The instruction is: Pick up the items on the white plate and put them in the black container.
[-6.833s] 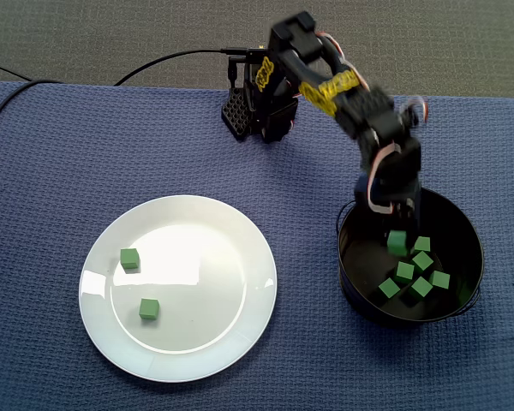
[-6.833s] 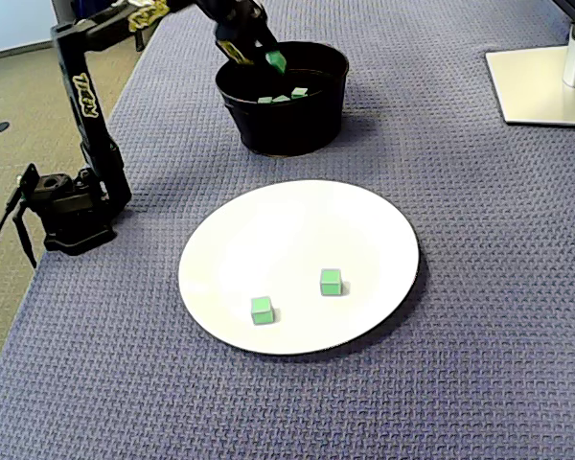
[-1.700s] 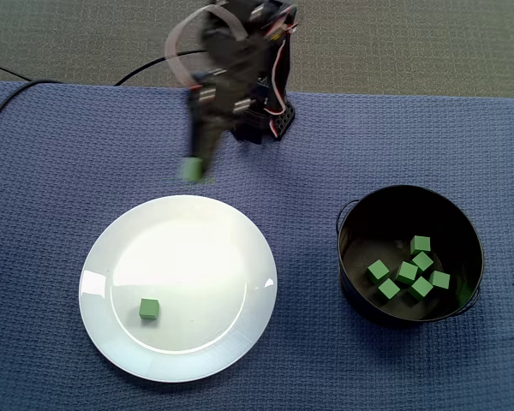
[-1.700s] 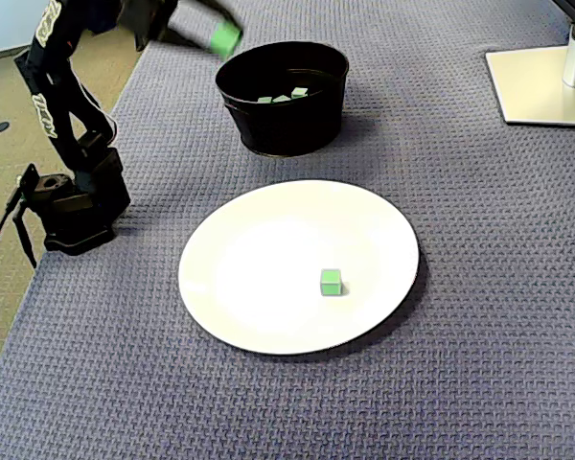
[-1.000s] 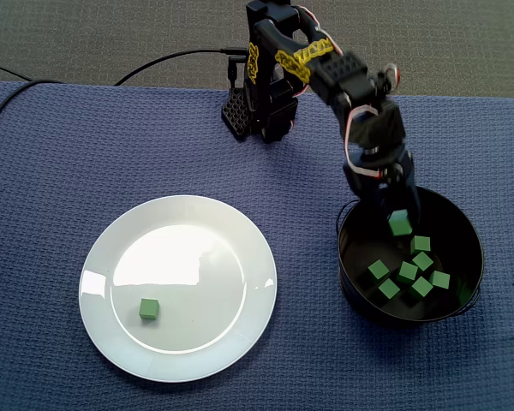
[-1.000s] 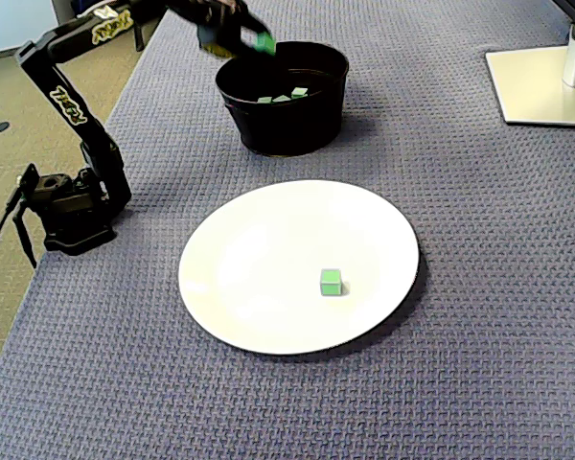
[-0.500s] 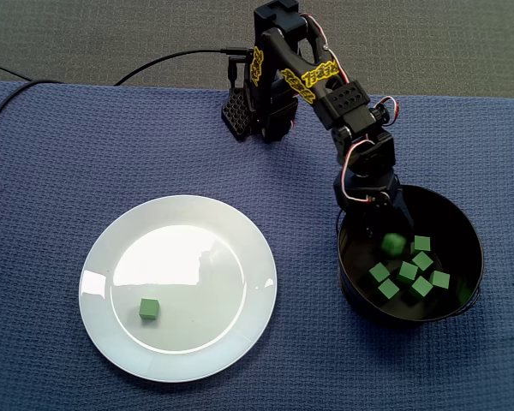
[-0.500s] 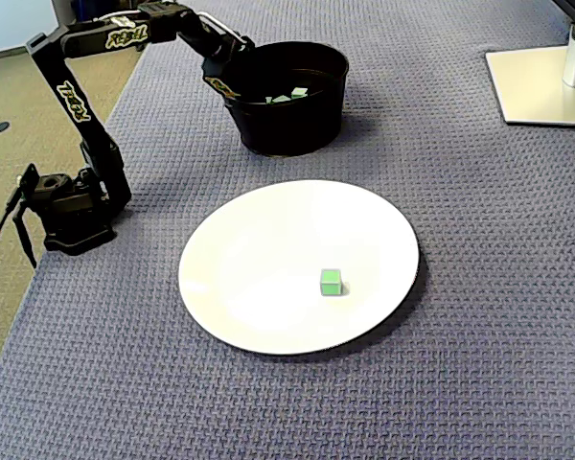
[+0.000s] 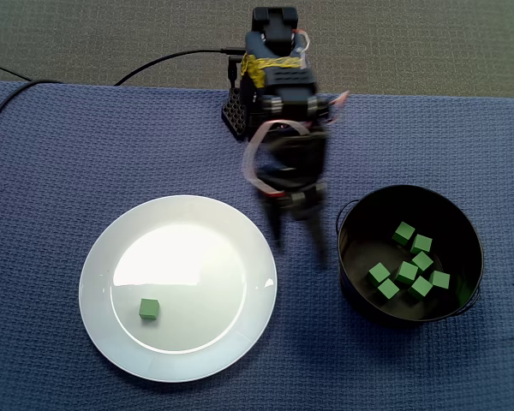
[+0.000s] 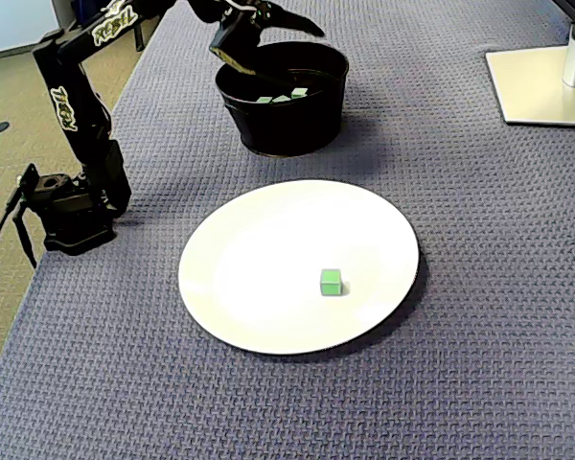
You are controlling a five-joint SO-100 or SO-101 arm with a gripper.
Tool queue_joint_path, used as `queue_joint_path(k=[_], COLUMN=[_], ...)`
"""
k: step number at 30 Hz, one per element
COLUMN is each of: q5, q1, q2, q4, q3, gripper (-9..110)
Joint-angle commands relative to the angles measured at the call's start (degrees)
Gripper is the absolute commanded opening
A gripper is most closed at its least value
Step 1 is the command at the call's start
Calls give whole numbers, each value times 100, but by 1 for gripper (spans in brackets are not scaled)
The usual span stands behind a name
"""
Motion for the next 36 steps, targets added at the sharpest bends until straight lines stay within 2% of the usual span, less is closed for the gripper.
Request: queue_joint_path(k=[1,8,19,24,36], q5=[70,949,2092,2109,1230], q1=[1037,1784,1934,1969,2496], q2=[-308,-1389,-3568,-4403,-5651], q4=[237,835,1986,2224,2479], q3=[-1037,-2109,-3946,-4737,-5774], gripper=[31,33,35,33,32])
